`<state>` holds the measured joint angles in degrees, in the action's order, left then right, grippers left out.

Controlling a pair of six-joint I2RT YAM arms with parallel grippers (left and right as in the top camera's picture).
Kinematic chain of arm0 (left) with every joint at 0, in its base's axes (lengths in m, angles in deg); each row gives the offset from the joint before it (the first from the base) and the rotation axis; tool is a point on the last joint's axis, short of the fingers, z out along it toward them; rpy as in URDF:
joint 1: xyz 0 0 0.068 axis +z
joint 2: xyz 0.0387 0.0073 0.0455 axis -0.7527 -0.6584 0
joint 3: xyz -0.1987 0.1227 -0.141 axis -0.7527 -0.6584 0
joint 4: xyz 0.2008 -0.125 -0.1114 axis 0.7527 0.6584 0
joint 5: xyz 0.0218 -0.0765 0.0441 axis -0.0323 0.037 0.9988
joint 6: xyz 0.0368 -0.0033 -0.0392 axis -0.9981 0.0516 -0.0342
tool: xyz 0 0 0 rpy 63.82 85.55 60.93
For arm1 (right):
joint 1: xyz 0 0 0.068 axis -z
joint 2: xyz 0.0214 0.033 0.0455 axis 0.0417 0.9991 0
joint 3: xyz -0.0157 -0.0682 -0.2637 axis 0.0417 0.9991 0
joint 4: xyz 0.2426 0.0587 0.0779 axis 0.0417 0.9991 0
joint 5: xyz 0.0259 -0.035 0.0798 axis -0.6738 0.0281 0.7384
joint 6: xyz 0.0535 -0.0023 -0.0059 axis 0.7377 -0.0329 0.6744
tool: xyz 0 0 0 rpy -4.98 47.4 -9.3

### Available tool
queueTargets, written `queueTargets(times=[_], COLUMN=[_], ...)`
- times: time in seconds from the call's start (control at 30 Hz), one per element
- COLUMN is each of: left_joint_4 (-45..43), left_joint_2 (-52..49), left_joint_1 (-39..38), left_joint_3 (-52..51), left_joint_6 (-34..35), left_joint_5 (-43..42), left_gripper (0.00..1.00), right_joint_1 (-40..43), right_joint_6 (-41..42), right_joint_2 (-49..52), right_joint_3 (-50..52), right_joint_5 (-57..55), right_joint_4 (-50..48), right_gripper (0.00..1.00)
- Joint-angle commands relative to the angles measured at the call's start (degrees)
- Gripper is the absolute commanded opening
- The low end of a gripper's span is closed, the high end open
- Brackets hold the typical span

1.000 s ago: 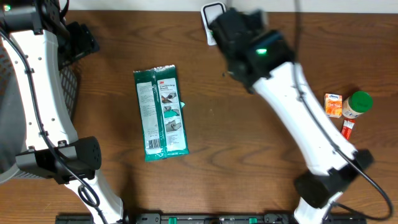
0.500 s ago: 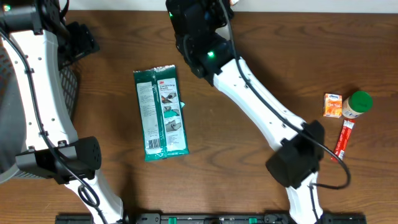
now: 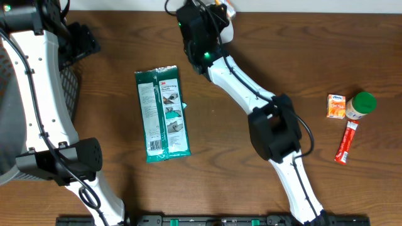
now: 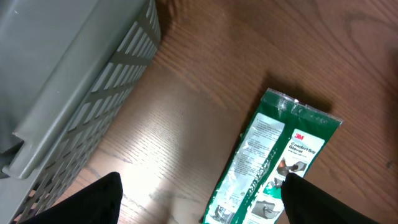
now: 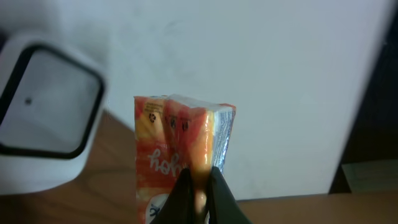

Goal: Scan the item barcode
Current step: 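Hold the tissue pack in front of the white scanner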

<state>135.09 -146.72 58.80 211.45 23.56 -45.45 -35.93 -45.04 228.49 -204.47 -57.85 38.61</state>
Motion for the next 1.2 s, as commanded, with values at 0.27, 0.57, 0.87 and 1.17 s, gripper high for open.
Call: queueTargets(times=[0.27,0.57,0.87,1.17], left_joint_4=[3.23,3.23,3.26,3.23], left_joint_2=[-0.42,-0.42,-0.42,-0.42], left_joint_1=[0.24,0.24,0.24,0.24], left_joint_3=[0.24,0.24,0.24,0.24], left_joint_6=[-0.79,-0.79,-0.79,-0.79], left_joint_5=[0.74,0.74,0.74,0.74], left_gripper=[0.82,0.82,0.83,0.82], right_joint_1=[2.01,2.1,2.34,3.37], right_joint_6=[-0.48,-0.04,4.72,6.99], right_joint_2=[8.57,8.66,8.66,8.66], right_joint_3=[-0.72,-0.72,-0.72,-0.72], right_joint_5=[1.64,2.99,4.7,4.85], right_joint_4=[-5.97,-7.32,-7.28,-6.62], right_gripper=[0.01,0.01,0.01,0.01])
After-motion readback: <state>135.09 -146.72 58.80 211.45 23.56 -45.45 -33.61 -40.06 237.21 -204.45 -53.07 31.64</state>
